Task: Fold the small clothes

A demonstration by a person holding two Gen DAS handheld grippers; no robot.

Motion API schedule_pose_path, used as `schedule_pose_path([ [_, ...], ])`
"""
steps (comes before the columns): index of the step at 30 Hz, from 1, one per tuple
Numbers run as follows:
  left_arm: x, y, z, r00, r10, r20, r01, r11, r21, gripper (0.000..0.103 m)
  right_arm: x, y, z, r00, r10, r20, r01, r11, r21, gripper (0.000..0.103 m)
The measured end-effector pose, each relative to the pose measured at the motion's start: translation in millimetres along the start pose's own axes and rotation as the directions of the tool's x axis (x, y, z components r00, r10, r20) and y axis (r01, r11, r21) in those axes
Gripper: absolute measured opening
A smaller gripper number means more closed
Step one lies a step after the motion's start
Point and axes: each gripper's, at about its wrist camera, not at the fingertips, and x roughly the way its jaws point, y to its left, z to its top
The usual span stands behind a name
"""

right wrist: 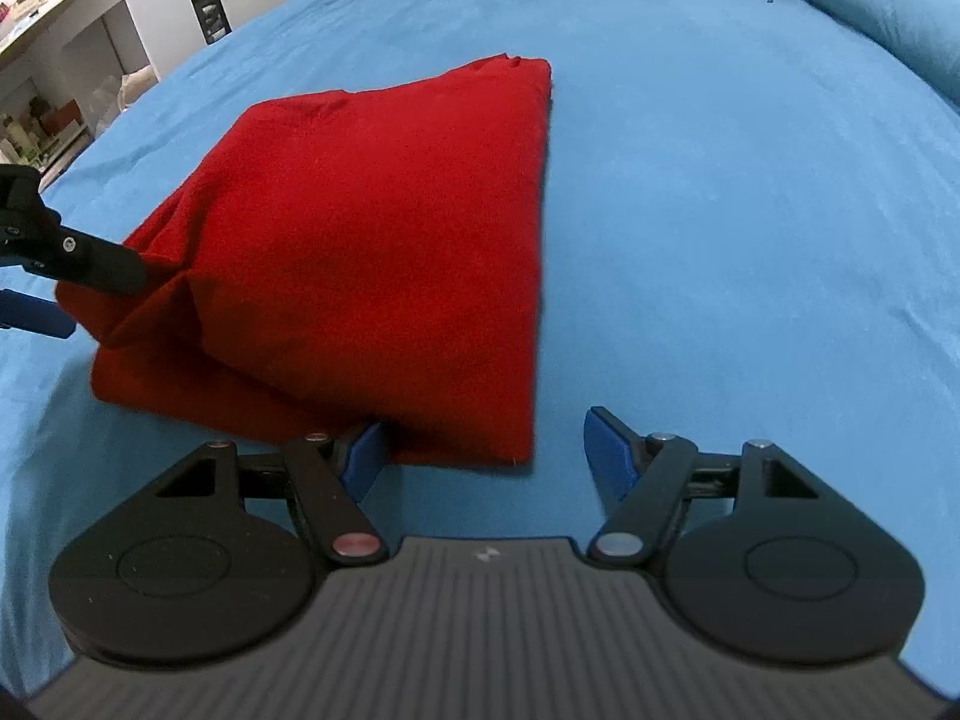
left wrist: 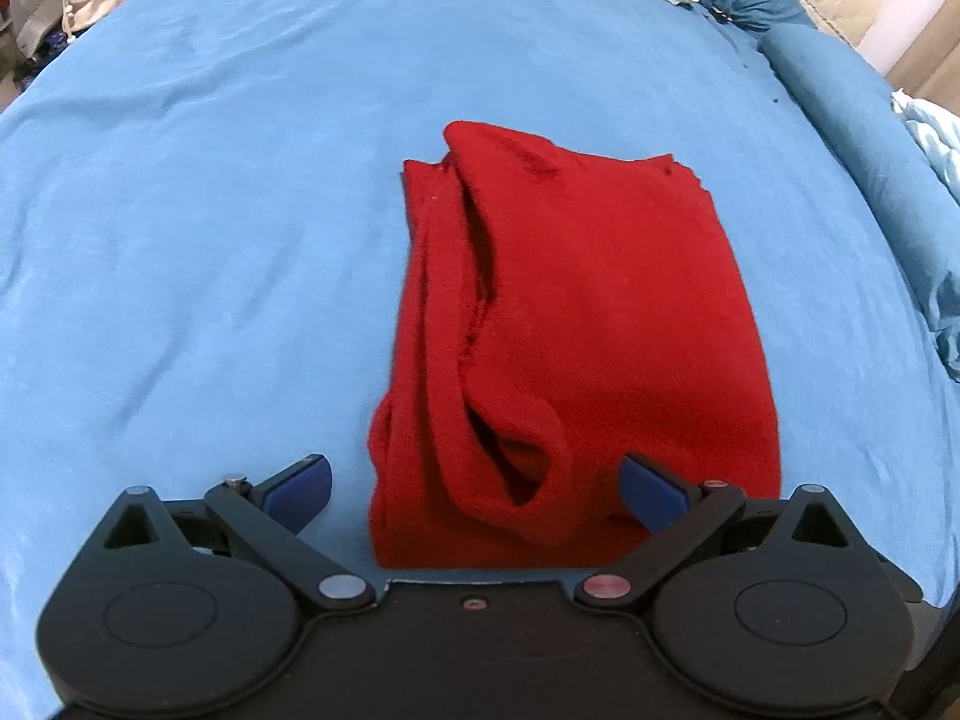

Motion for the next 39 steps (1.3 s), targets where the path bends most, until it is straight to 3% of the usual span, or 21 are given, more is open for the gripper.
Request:
schedule_pose_path([
  [4, 7.2, 7.9, -2.2, 0.998, 0.067, 0.007, -0.067, 0.997, 0.030, 0.102, -5.6, -1.9, -0.3, 0.997, -0.067, 0.026, 0.067, 0.998, -0.019, 0.077],
  [6, 11.7, 18.7, -6.1, 0.994, 0.114, -0.001, -0.114, 0.993, 0.037, 0.099, -18.8, -8.8, 1.7, 0.987, -0.138, 0.086, 0.141, 0.990, -0.023, 0.076],
  [8, 20.5, 30.5, -11.5, 0.989, 0.149, -0.023, -0.147, 0.988, 0.055, 0.095, -25.8, -18.4, -0.3, 0.982, -0.157, 0.105, 0.161, 0.986, -0.035, 0.078],
  [14, 25.7, 31.9, -21.7, 0.987, 0.161, 0.001, -0.160, 0.979, 0.126, 0.095, -9.2, -28.0, -14.3, 0.992, -0.122, 0.038, 0.127, 0.979, -0.160, 0.078],
  [18, 13.8, 29.2, -20.3, 0.985, 0.174, 0.000, -0.173, 0.978, 0.115, 0.095, -14.5, -36.7, 0.9, 0.998, -0.061, -0.014, 0.058, 0.986, -0.158, 0.078],
  [21, -12.4, 13.0, -10.8, 0.980, 0.192, 0.040, -0.196, 0.972, 0.132, 0.095, -31.5, -41.7, 19.2, 0.999, -0.015, -0.044, 0.007, 0.983, -0.182, 0.080],
  [23, -29.2, 6.5, 1.5, 0.984, 0.163, 0.077, -0.172, 0.977, 0.129, 0.102, -45.0, -46.0, 38.4, 0.998, 0.017, -0.054, -0.026, 0.983, -0.180, 0.083],
  [25, -35.6, 2.4, 18.3, 0.990, 0.107, 0.096, -0.118, 0.987, 0.112, 0.103, -57.5, -53.2, 59.6, 0.996, 0.056, -0.067, -0.065, 0.987, -0.148, 0.103],
  [28, -22.9, 2.5, 42.0, 0.995, 0.057, 0.086, -0.064, 0.995, 0.083, 0.103, -59.6, -69.9, 95.0, 0.984, 0.144, -0.102, -0.147, 0.989, -0.022, 0.103],
  [32, 5.7, 6.7, 60.1, 0.998, 0.009, 0.069, -0.014, 0.996, 0.083, 0.101, -17.6, -84.4, 127.8, 0.948, 0.248, -0.201, -0.212, 0.959, 0.186, 0.103],
  [39, 36.7, 8.4, 79.9, 0.996, -0.089, 0.024, 0.087, 0.992, 0.095, 0.094, 49.0, -78.4, 137.7, 0.921, 0.311, -0.236, -0.254, 0.936, 0.244, 0.103],
])
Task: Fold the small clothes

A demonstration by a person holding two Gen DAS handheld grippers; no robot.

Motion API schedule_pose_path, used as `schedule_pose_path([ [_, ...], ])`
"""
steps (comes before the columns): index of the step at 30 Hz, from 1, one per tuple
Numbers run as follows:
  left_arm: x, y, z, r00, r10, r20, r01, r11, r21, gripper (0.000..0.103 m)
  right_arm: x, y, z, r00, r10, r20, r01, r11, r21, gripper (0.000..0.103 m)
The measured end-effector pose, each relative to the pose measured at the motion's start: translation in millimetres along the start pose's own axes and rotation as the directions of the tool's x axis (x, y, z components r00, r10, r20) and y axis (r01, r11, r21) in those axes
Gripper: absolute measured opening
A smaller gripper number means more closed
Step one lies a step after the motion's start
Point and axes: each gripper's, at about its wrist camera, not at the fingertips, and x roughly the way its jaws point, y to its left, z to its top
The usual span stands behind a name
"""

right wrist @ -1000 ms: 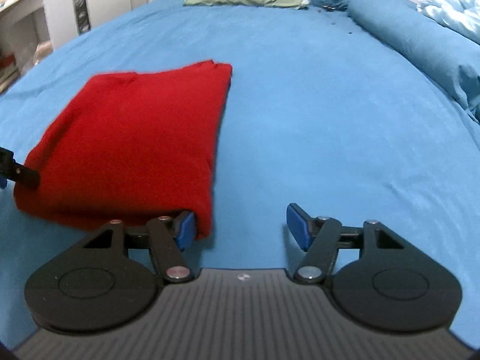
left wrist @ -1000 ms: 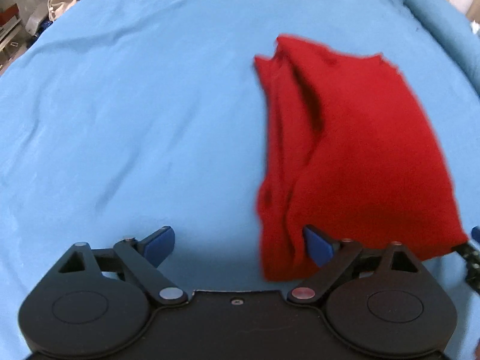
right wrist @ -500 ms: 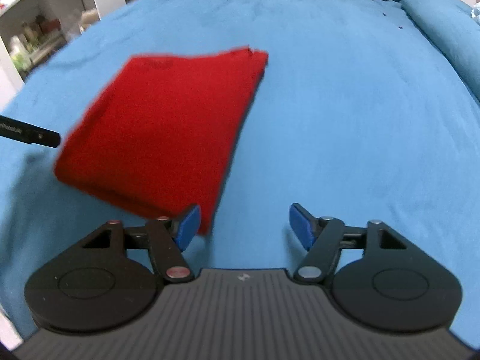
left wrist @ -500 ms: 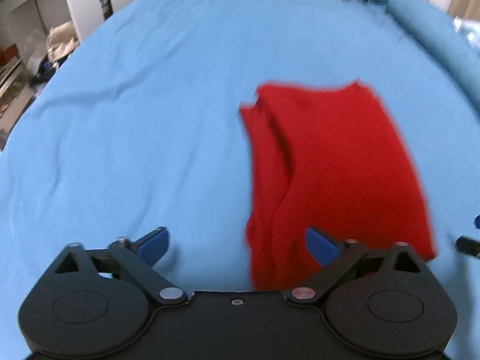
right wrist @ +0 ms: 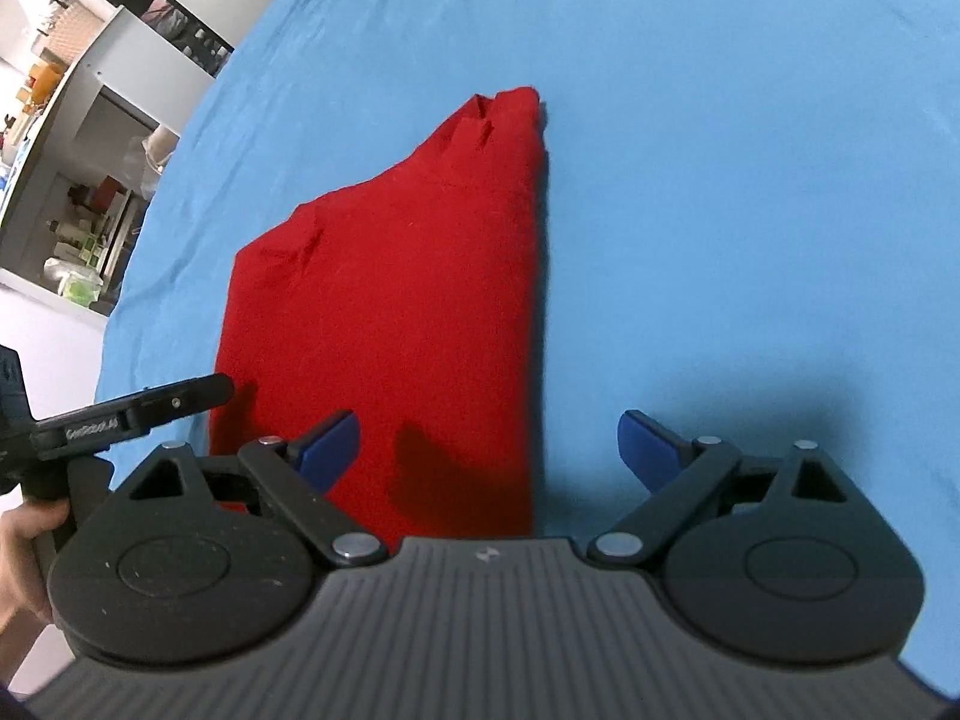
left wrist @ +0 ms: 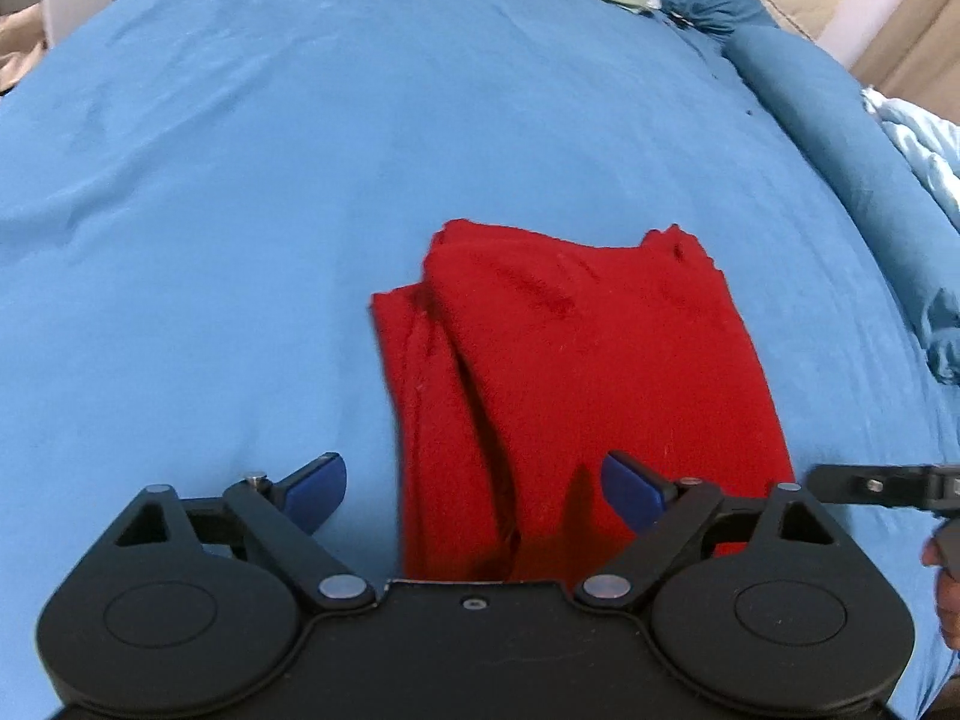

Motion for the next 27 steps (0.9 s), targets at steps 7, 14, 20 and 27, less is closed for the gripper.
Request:
schedule_pose_path([
  [7, 25.8, 2.3, 6.1, 0.998, -0.033, -0.056, 0.033, 0.999, -0.008, 0.087, 32.1, -1.6, 14.0, 0.999, 0.035, -0.022, -0.034, 0.999, 0.036, 0.096],
  [14, 30.3, 5.2, 7.3, 0.994, -0.075, -0.079, 0.073, 0.997, -0.031, 0.058, 52.0, -1.3, 14.4, 0.992, 0.108, -0.058, -0.105, 0.993, 0.057, 0.061],
  [20, 13.4, -14.0, 7.5, 0.999, -0.036, -0.040, 0.036, 0.999, 0.004, 0.028, 33.2, 11.9, 13.1, 0.993, 0.114, -0.002, -0.114, 0.993, 0.007, 0.038],
  [27, -40.2, -66.8, -7.9, 0.997, -0.070, 0.029, 0.068, 0.996, 0.063, 0.026, -38.6, 12.7, -0.8, 0.980, 0.176, 0.095, -0.174, 0.984, -0.027, 0.037],
])
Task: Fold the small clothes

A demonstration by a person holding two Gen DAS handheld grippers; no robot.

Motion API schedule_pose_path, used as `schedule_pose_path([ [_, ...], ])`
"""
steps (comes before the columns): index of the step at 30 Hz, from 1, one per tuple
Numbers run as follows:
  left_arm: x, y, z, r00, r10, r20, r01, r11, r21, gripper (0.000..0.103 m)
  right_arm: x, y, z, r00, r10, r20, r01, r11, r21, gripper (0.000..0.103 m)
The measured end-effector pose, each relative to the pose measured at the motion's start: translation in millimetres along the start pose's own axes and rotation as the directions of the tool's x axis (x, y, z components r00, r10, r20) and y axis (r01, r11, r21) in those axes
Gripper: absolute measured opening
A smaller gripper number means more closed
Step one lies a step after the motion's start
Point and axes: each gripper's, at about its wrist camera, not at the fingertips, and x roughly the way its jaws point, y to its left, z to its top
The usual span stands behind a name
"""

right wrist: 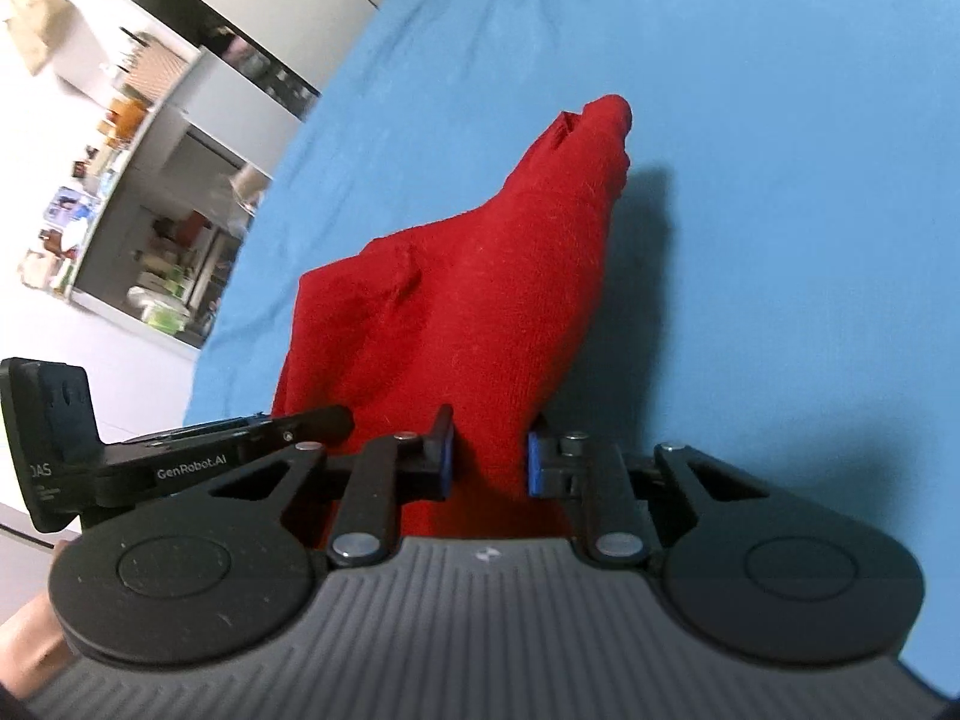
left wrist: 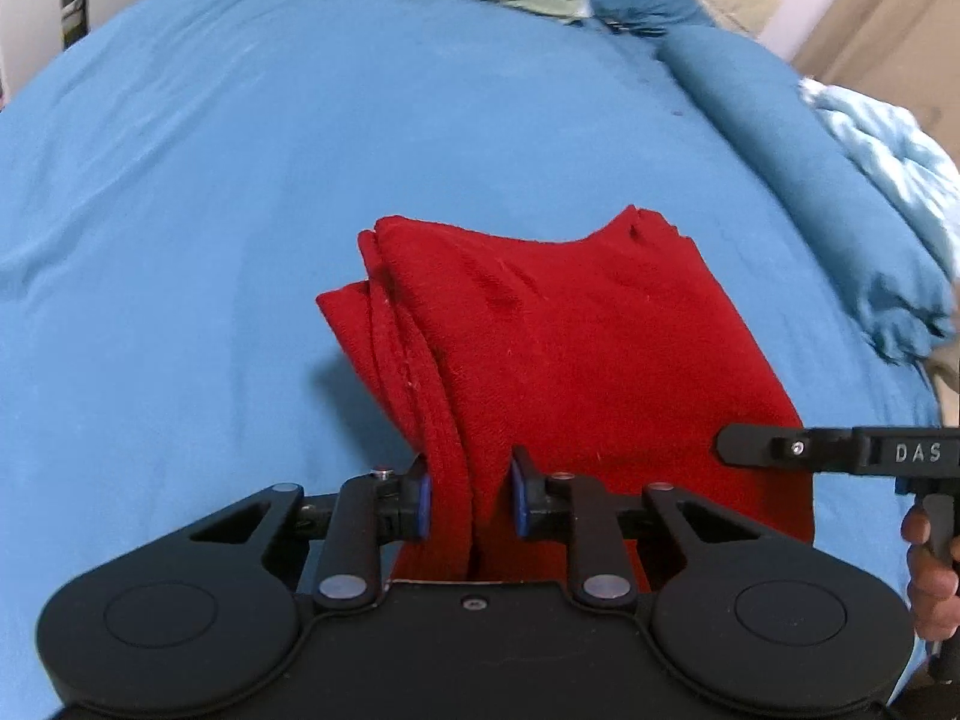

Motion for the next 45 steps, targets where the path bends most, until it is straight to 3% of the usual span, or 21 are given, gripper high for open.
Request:
schedule_pose_path([
  [6, -0.4, -75.3, -34.2, 0.997, -0.066, -0.049, 0.067, 0.997, 0.025, 0.027, -83.5, -29.3, -28.2, 0.997, -0.080, -0.003, 0.080, 0.997, 0.018, 0.037],
  [9, 30.1, -104.0, -61.0, 0.992, -0.080, -0.102, 0.082, 0.996, 0.020, 0.027, -95.8, -61.4, -53.0, 0.985, -0.171, -0.036, 0.172, 0.985, 0.032, 0.038],
  [11, 52.8, -117.4, -78.0, 0.989, -0.040, -0.145, 0.044, 0.999, 0.028, 0.027, -89.6, -87.7, -72.9, 0.970, -0.235, -0.066, 0.238, 0.971, 0.028, 0.039],
  [13, 57.7, -124.6, -89.1, 0.992, 0.017, -0.123, -0.010, 0.998, 0.059, 0.030, -80.0, -111.6, -88.6, 0.959, -0.268, -0.093, 0.274, 0.961, 0.050, 0.042],
  [18, 50.7, -136.1, -89.1, 0.993, 0.088, -0.076, -0.079, 0.990, 0.116, 0.043, -79.1, -126.2, -98.4, 0.975, -0.220, -0.044, 0.223, 0.970, 0.101, 0.054],
  [20, 41.8, -135.8, -91.2, 0.990, 0.135, -0.051, -0.127, 0.982, 0.140, 0.062, -87.1, -118.6, -101.0, 0.974, -0.223, -0.028, 0.224, 0.972, 0.071, 0.068],
  [22, 31.5, -133.6, -94.5, 0.983, 0.180, -0.017, -0.175, 0.972, 0.158, 0.071, -95.6, -110.5, -99.5, 0.973, -0.229, -0.012, 0.230, 0.972, 0.051, 0.083],
  [26, 28.9, -126.8, -110.2, 0.970, 0.242, 0.001, -0.238, 0.955, 0.179, 0.072, -112.2, -102.3, -102.9, 0.961, -0.275, 0.037, 0.274, 0.961, 0.030, 0.087],
  [32, 42.4, -113.1, -141.3, 0.964, 0.259, 0.066, -0.266, 0.948, 0.176, 0.073, -100.8, -113.8, -124.9, 0.927, -0.360, 0.103, 0.365, 0.930, -0.037, 0.087],
  [36, 56.9, -106.9, -155.4, 0.960, 0.254, 0.121, -0.272, 0.946, 0.175, 0.076, -94.1, -137.7, -140.7, 0.917, -0.374, 0.141, 0.384, 0.922, -0.049, 0.097],
  [41, 44.0, -109.0, -162.8, 0.946, 0.260, 0.192, -0.294, 0.939, 0.178, 0.075, -95.7, -142.7, -152.3, 0.910, -0.357, 0.210, 0.383, 0.919, -0.094, 0.098],
  [45, 5.8, -125.9, -160.6, 0.931, 0.263, 0.251, -0.312, 0.933, 0.178, 0.074, -124.6, -112.0, -156.8, 0.879, -0.367, 0.306, 0.418, 0.901, -0.118, 0.098],
])
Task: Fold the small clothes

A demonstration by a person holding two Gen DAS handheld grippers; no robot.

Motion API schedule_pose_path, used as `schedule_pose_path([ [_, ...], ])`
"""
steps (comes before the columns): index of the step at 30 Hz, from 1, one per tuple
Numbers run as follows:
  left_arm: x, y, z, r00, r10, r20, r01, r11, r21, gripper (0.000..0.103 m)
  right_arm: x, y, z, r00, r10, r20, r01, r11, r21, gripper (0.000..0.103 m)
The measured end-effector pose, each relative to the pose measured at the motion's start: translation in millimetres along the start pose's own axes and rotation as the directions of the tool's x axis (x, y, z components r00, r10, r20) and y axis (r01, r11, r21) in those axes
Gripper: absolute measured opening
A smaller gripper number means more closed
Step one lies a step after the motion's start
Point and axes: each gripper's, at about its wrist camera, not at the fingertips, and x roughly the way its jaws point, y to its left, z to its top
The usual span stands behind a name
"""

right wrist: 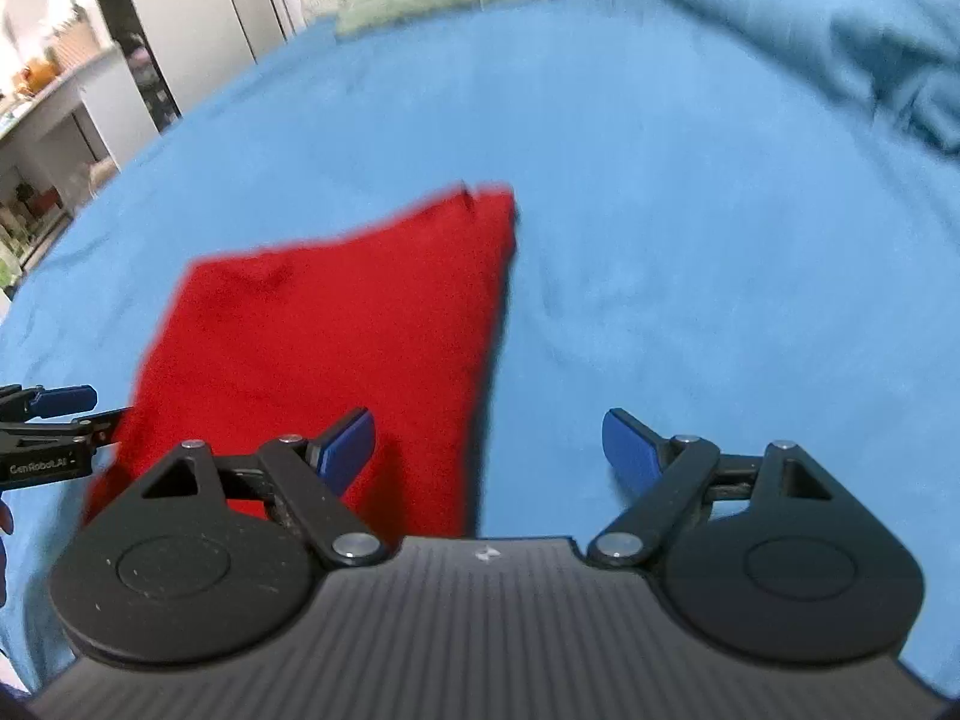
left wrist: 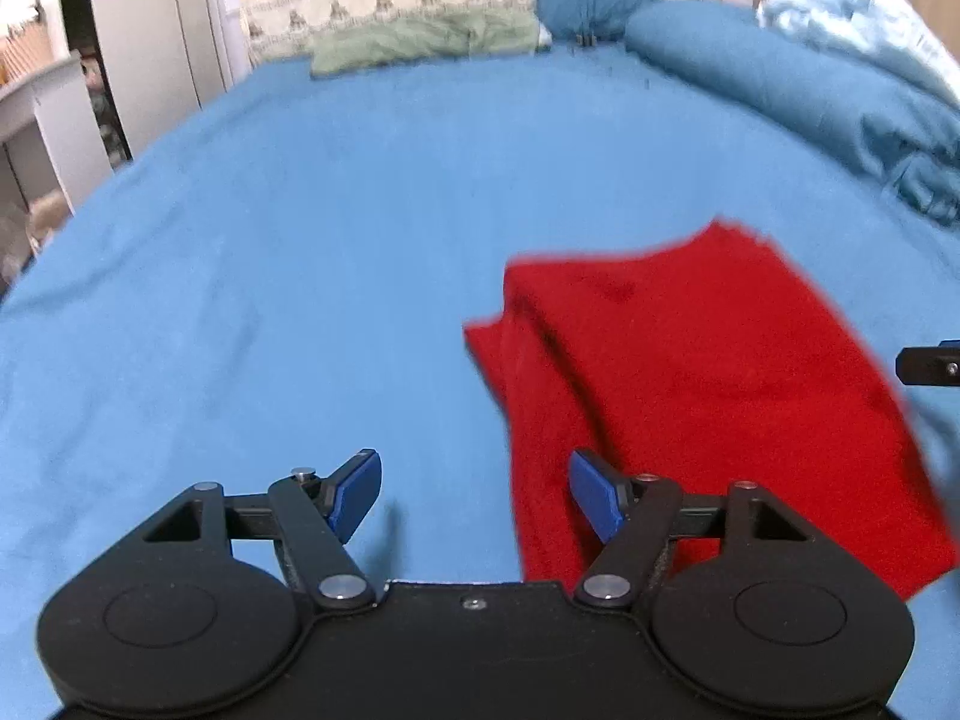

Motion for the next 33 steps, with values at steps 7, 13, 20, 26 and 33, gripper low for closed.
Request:
schedule_pose_path([
  [7, -143.4, -14.6, 23.8, 0.986, 0.017, 0.168, -0.016, 1.000, -0.009, 0.103, -121.5, 33.6, 10.0, 0.991, -0.015, 0.131, 0.020, 0.999, -0.034, 0.103],
  [13, -230.3, -25.0, 10.7, 0.980, 0.040, 0.195, -0.028, 0.998, -0.063, 0.103, -209.8, 62.8, -6.6, 0.985, -0.049, 0.168, 0.057, 0.997, -0.046, 0.103],
  [20, -265.9, -42.4, -39.0, 0.987, 0.075, 0.142, -0.066, 0.996, -0.063, 0.103, -266.2, 79.0, -44.2, 0.988, -0.073, 0.135, 0.080, 0.996, -0.049, 0.103],
  [26, -271.6, -51.9, -68.0, 0.993, 0.073, 0.092, -0.066, 0.995, -0.078, 0.103, -274.7, 86.1, -77.4, 0.988, -0.124, 0.089, 0.132, 0.988, -0.086, 0.103],
  [33, -269.0, -53.0, -84.2, 0.994, 0.090, 0.063, -0.085, 0.993, -0.079, 0.103, -266.3, 77.5, -103.9, 0.989, -0.148, 0.020, 0.149, 0.988, -0.043, 0.103],
])
